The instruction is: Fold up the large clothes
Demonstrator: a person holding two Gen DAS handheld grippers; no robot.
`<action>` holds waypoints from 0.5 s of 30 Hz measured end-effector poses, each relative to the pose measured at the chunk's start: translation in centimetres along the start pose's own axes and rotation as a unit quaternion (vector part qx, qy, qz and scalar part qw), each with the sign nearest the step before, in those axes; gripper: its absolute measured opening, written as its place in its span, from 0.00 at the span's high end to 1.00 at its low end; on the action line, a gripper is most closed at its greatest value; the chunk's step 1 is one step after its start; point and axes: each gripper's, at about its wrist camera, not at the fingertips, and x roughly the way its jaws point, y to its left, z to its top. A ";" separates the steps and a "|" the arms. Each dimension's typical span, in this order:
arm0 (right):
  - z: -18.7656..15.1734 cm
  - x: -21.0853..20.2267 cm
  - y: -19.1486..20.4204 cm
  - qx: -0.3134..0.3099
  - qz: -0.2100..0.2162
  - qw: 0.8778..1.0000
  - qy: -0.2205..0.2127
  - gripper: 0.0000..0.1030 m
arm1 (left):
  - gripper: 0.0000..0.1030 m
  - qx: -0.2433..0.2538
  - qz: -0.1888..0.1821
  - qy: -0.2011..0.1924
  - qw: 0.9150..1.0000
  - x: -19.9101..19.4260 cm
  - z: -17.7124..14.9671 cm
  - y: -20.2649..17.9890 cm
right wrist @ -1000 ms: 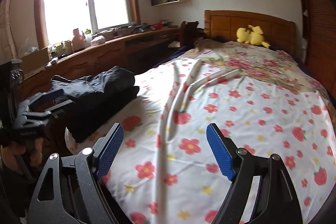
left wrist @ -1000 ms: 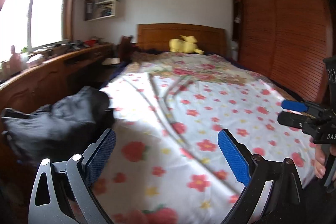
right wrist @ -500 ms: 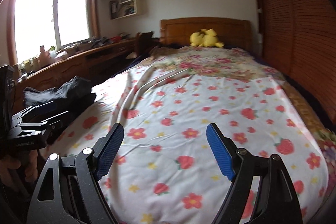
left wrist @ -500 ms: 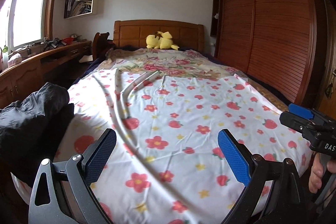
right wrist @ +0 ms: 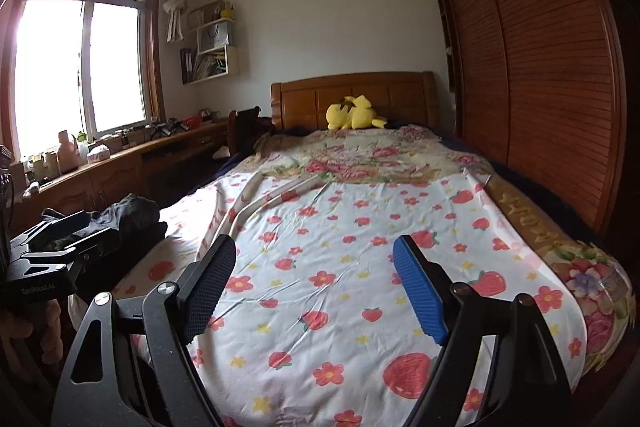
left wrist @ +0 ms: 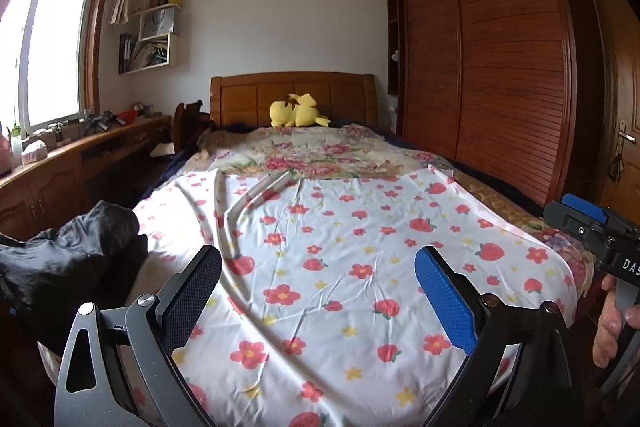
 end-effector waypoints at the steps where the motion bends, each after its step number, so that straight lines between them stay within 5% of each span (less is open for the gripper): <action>1: 0.1 -0.2 0.1 0.000 -0.001 1.000 -0.002 0.21 | 0.05 -0.001 -0.001 -0.002 1.000 -0.3 0.0 0.1; 15: 0.4 -0.9 0.6 -0.004 -0.007 1.000 -0.007 0.21 | 0.05 0.001 0.000 -0.004 1.000 -0.3 -0.3 -0.6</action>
